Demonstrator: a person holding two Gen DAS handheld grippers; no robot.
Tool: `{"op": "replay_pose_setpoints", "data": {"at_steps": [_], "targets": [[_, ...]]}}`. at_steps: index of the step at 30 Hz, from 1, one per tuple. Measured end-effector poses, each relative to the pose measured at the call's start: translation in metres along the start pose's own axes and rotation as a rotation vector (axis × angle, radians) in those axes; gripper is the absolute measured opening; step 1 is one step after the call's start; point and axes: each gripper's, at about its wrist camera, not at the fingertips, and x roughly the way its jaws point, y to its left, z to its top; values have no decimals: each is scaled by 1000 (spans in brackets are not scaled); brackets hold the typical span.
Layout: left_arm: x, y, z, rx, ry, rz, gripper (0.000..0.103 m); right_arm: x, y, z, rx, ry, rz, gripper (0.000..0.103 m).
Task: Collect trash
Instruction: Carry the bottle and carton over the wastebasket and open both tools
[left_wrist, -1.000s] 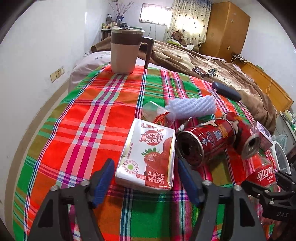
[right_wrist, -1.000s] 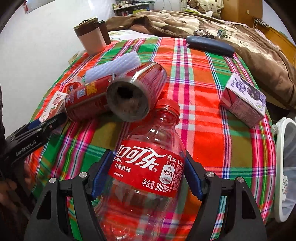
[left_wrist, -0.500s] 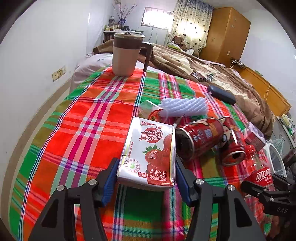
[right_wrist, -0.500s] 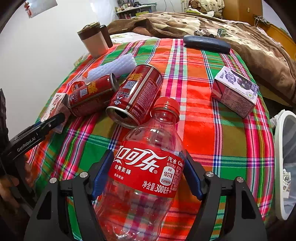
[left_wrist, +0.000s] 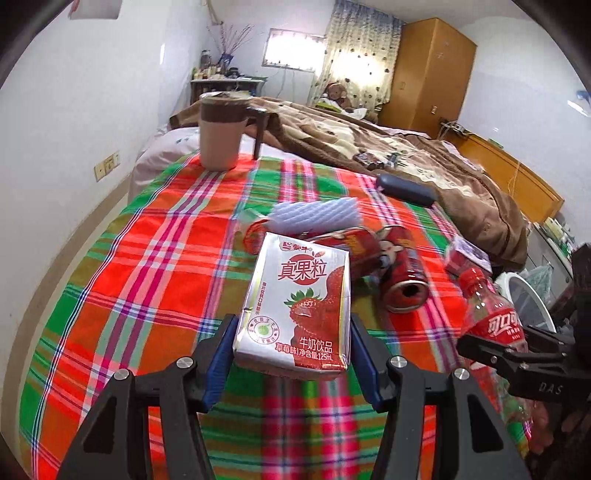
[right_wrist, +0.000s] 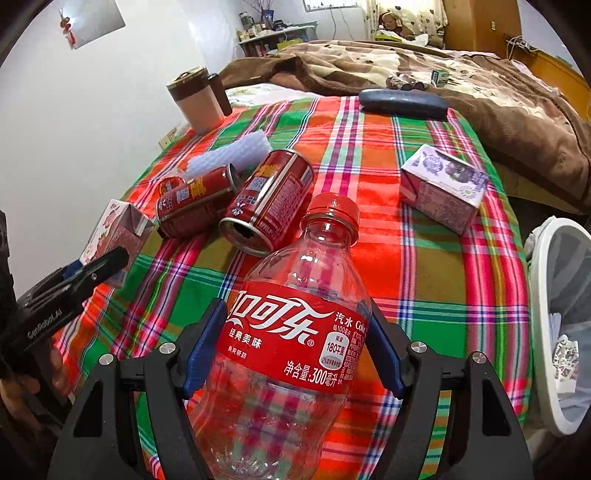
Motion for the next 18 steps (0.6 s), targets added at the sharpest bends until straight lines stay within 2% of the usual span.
{"op": "replay_pose_setpoints", "data": {"at_steps": [18], "targets": [[-18,-104,4,146,-34,-84,58,-51,-58,-11,67,-92,-35,74]]}}
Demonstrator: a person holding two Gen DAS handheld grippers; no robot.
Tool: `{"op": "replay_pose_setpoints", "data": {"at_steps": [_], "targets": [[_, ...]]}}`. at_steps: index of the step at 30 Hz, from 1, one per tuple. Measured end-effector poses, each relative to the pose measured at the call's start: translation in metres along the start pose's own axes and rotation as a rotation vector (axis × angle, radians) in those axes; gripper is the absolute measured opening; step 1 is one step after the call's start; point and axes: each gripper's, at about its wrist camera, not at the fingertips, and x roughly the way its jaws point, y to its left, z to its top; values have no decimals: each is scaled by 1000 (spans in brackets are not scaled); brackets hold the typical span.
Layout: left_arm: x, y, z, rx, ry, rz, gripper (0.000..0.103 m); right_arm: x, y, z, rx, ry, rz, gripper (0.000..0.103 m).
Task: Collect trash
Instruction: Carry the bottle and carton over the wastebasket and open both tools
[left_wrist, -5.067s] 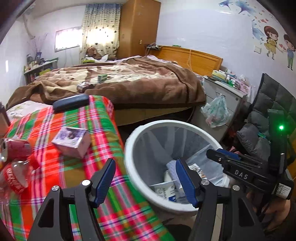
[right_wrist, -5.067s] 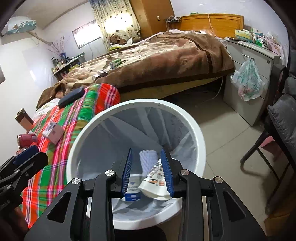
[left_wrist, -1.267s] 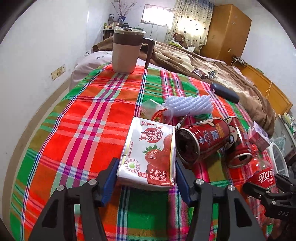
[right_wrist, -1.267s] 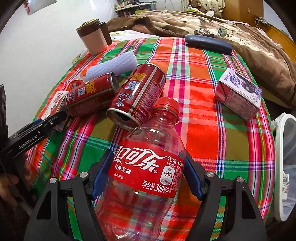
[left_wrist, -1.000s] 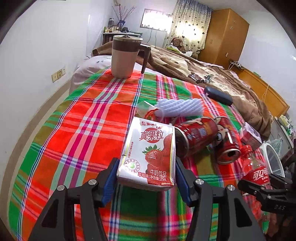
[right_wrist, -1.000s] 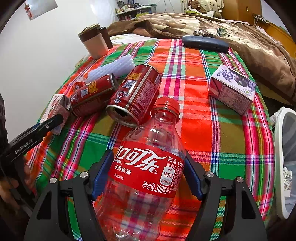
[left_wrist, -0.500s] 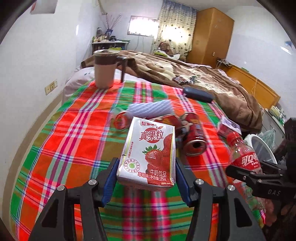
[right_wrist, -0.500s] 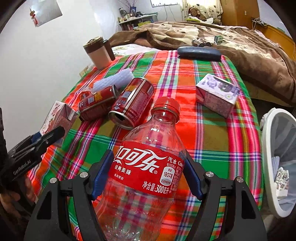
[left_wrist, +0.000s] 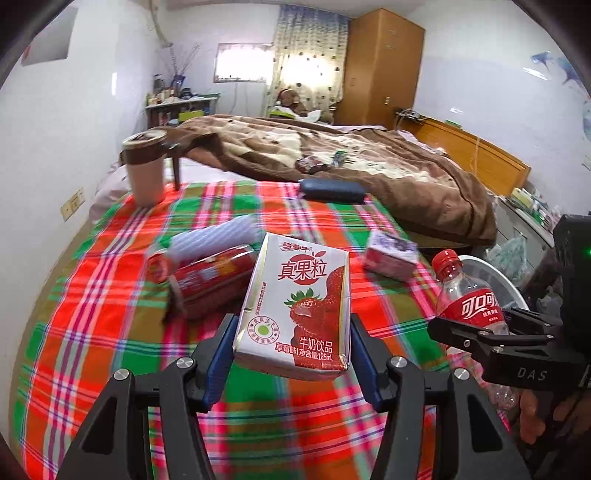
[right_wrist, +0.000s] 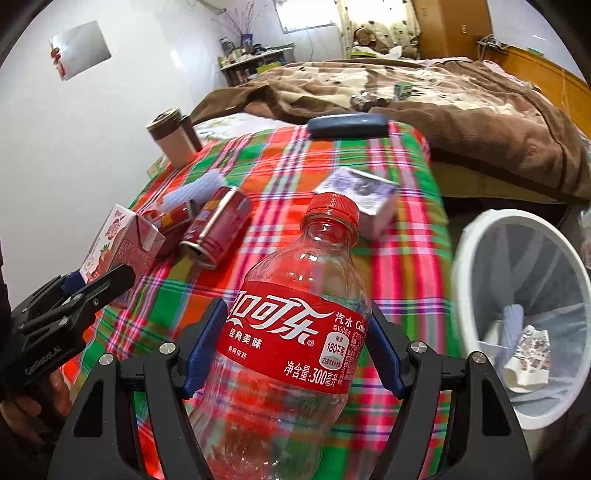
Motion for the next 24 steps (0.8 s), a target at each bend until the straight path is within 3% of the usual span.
{"op": "replay_pose_setpoints", "data": {"at_steps": [14,24], "targets": [[14,-103,16,128,-4,-128,58,-43,-77,-4,94,-73,-100,74],[38,-177,25,207,26,-227,58,-55,-134,-4,155,-77,-183,74]]}}
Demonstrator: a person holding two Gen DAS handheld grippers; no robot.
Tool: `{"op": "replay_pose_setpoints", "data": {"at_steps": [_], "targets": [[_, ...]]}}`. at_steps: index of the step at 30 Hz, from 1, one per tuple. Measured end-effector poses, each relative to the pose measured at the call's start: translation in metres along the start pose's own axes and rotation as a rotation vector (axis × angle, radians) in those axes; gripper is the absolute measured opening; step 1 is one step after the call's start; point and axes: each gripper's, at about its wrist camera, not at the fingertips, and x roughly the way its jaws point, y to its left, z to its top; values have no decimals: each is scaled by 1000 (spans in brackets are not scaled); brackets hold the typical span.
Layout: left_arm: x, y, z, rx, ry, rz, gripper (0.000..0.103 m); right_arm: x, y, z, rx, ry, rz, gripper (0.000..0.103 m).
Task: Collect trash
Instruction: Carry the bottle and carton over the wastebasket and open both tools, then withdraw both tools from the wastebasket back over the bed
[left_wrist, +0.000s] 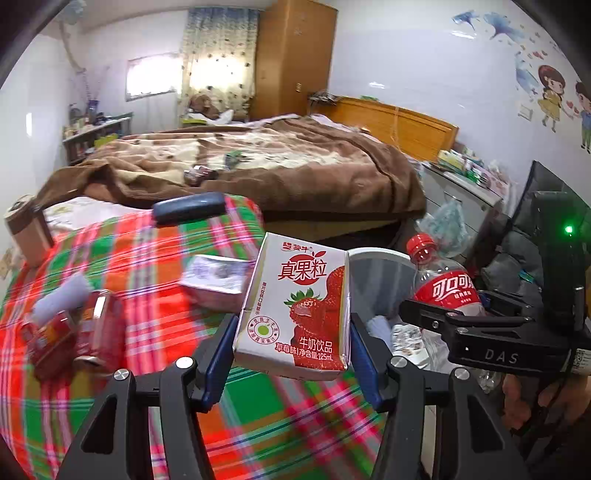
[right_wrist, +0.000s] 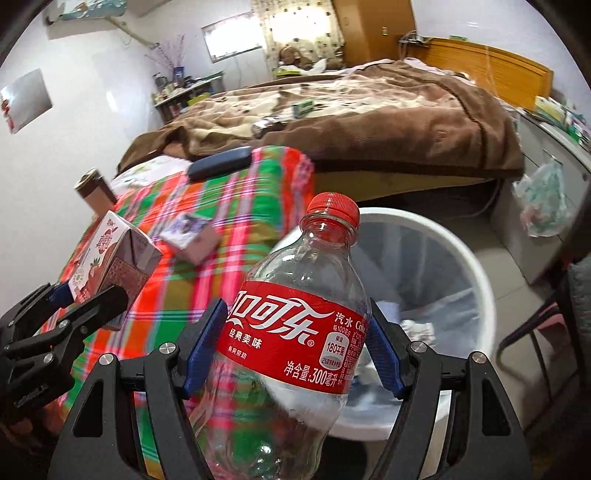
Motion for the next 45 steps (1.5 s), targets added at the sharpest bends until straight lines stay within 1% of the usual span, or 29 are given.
{"op": "replay_pose_setpoints", "data": {"at_steps": [5,8,15,19,21,22,24,26,32,36,45], "targets": [[28,-25,8,25,36,-49,58,6,-23,4,24,16,-55,74],[46,-38,11,32,63,-74,58,10,-37,6,39,26,-69,74],[71,-53,12,38,93,-100,58,27,-56,7,38,78,-115,74],[83,-59,12,47,112,-102,58,34,-61,4,3,110,-121,74],[86,-60,12,43,121,-106,59,35,-64,3,-5,116,-147,74],[87,-60,11,40,124,-112,59,35,-65,2,-3,116,-154,74],[88,-59,11,37,127,-110,63,36,-69,3,9,118,-151,74],[87,-59,10,37,123,-109,65,34,-71,3,25,116,-143,74],[78,-55,10,31,106,-104,66,29,-73,2,32,118,-129,74],[71,-52,9,24,96,-105,66,22,-71,2,35,94,-117,74],[57,-47,8,10,76,-99,66,17,-68,3,51,78,-120,74]]}}
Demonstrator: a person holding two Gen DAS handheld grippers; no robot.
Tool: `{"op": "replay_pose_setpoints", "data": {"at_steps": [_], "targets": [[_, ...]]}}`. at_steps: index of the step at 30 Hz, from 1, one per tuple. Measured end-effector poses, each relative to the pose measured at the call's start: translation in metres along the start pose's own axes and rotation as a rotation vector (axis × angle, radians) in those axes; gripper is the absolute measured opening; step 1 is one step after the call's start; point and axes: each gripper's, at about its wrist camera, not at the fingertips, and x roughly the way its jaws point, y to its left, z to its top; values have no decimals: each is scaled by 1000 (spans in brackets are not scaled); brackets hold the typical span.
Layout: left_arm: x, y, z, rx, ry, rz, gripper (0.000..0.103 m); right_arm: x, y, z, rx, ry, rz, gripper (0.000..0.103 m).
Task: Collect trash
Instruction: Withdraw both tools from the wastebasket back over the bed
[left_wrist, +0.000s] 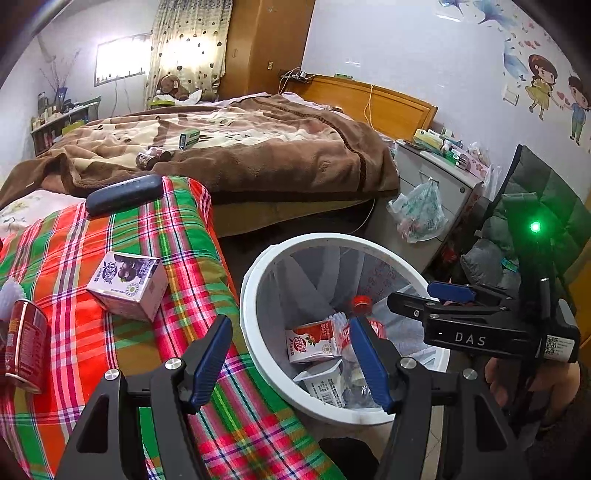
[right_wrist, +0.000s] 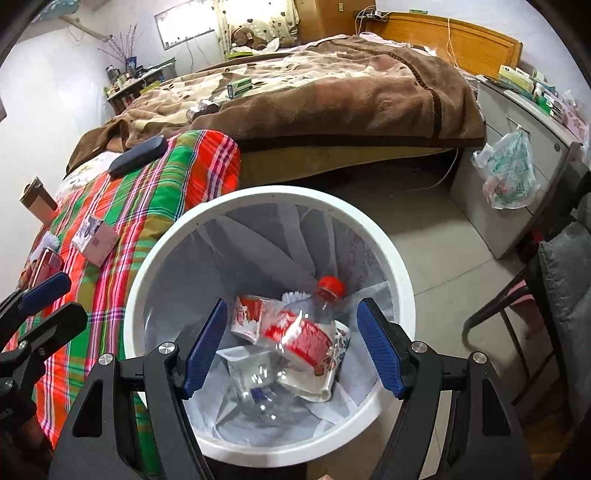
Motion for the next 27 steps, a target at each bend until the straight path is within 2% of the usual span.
{"op": "replay_pose_setpoints", "data": {"at_steps": [13,27], "targets": [[-34,26,-10,-42,-39,65,66,-17,31,-5,7,-61,76,74],[-79,90,-31,-137,-94,157,66,-17,88,-8,-46,-98,140,74]]}}
